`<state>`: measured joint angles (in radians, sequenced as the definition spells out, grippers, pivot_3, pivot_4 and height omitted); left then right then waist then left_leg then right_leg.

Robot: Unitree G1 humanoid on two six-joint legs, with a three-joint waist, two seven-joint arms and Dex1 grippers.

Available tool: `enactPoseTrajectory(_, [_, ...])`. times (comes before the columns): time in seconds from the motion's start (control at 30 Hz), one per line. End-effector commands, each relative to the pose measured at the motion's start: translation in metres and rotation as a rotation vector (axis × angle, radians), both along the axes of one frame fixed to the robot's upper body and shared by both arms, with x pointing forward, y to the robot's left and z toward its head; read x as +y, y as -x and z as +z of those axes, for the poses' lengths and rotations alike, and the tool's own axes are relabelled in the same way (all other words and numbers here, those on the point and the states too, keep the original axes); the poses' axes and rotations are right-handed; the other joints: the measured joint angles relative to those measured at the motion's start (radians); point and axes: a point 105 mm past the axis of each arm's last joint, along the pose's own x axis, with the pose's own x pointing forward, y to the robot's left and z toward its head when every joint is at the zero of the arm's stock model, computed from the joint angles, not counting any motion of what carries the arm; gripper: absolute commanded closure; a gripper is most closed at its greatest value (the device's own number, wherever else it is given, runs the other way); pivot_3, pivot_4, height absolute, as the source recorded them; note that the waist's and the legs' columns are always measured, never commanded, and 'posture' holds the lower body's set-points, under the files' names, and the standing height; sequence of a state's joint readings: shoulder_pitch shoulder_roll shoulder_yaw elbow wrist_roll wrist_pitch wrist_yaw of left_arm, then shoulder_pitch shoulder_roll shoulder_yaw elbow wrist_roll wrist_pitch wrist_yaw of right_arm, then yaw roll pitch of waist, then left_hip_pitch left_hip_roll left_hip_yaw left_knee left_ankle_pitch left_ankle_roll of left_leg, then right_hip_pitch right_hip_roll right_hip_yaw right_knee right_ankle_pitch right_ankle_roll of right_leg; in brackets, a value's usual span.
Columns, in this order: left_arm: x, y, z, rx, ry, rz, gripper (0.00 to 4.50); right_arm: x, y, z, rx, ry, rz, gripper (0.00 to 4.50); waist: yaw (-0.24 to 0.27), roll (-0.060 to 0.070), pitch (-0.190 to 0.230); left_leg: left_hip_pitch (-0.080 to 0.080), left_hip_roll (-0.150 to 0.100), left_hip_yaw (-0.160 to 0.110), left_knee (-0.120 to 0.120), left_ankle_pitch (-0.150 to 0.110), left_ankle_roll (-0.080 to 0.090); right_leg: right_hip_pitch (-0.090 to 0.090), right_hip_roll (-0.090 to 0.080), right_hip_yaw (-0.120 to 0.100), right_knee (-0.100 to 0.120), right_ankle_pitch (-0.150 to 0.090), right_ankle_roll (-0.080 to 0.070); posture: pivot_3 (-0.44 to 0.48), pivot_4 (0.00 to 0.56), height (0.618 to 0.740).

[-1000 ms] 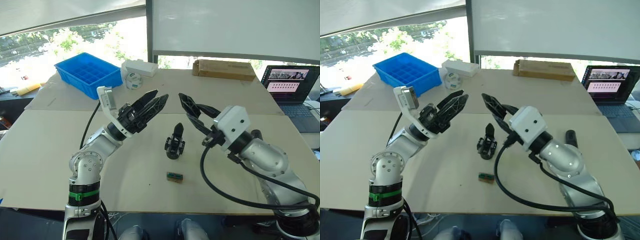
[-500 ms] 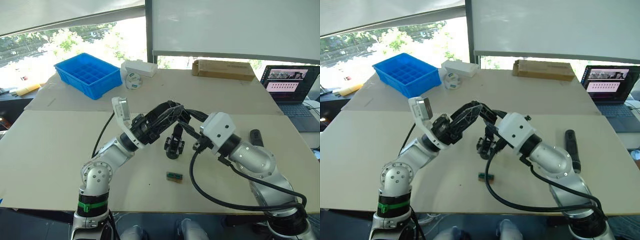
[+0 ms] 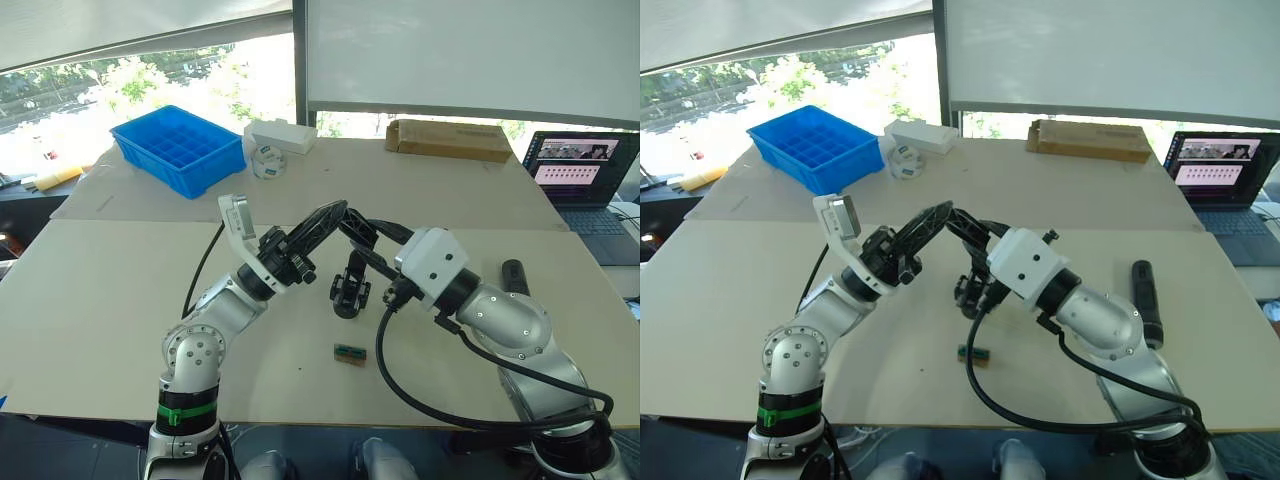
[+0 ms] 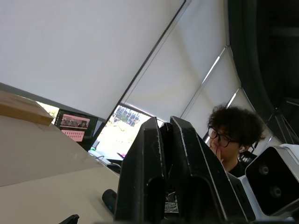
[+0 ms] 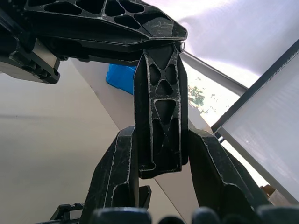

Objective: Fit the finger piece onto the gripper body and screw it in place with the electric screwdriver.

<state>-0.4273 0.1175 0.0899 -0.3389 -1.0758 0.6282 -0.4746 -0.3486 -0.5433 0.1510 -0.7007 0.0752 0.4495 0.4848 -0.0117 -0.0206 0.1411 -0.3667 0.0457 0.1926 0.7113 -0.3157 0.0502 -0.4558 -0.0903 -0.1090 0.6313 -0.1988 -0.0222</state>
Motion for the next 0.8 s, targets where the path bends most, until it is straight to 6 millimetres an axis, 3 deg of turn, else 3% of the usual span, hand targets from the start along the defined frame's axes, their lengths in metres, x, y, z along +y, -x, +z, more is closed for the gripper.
enactPoseTrajectory(0.03, [0.002, 0.005, 0.017, -0.054, 0.063, -0.008, 4.50, 0.006, 0.013, 0.009, -0.005, 0.007, 0.090, 1.70, 0.000, 0.000, 0.000, 0.000, 0.000, 0.000, 0.000, 0.000, 0.000, 0.000, 0.000, 0.000, 0.000, 0.000, 0.000, 0.000, 0.150, 0.740])
enactPoseTrajectory(0.1, [0.006, 0.002, 0.019, -0.045, 0.075, -0.004, 4.50, 0.000, 0.012, 0.015, 0.000, 0.024, 0.101, 0.98, 0.000, 0.000, 0.000, 0.000, 0.000, 0.000, 0.000, 0.000, 0.000, 0.000, 0.000, 0.000, 0.000, 0.000, 0.000, 0.000, 0.150, 0.740])
enactPoseTrajectory(0.2, [0.016, -0.002, 0.018, -0.042, 0.046, -0.025, 4.50, -0.012, 0.017, 0.016, 0.182, -0.009, 0.183, 0.08, 0.001, 0.000, 0.000, 0.000, 0.000, 0.000, 0.000, 0.000, 0.000, 0.000, 0.000, 0.000, 0.000, 0.000, -0.001, 0.000, 0.150, 0.740])
enactPoseTrajectory(0.37, [0.030, -0.007, 0.012, -0.036, -0.102, -0.153, 4.50, -0.025, 0.025, 0.015, 0.478, 0.000, 0.298, 0.08, -0.002, 0.000, 0.000, 0.000, 0.001, -0.001, 0.000, 0.000, 0.000, 0.000, 0.000, -0.002, 0.000, 0.001, -0.003, 0.000, 0.150, 0.740])
enactPoseTrajectory(0.53, [0.035, 0.005, 0.006, -0.102, -0.361, -0.365, 4.50, -0.025, 0.033, 0.005, 0.770, 0.039, 0.370, 0.08, 0.000, -0.001, 0.001, -0.001, 0.001, -0.002, 0.000, 0.000, 0.000, 0.000, 0.000, -0.004, 0.000, 0.001, -0.004, 0.000, 0.150, 0.740])
enactPoseTrajectory(0.67, [0.027, 0.021, -0.006, -0.136, -0.509, -0.535, 4.50, -0.015, 0.031, -0.005, 0.949, 0.038, 0.384, 0.08, 0.000, -0.001, 0.001, -0.001, 0.000, -0.002, 0.000, 0.000, 0.000, -0.001, -0.001, -0.004, -0.001, 0.001, -0.004, 0.000, 0.150, 0.740])
enactPoseTrajectory(0.8, [0.019, 0.026, -0.007, -0.165, -0.523, -0.592, 4.50, 0.000, 0.025, -0.006, 1.008, 0.004, 0.386, 0.08, 0.000, -0.001, 0.001, -0.002, 0.000, -0.002, 0.000, 0.000, 0.000, -0.001, -0.001, -0.004, 0.000, 0.001, -0.004, 0.000, 0.150, 0.740])
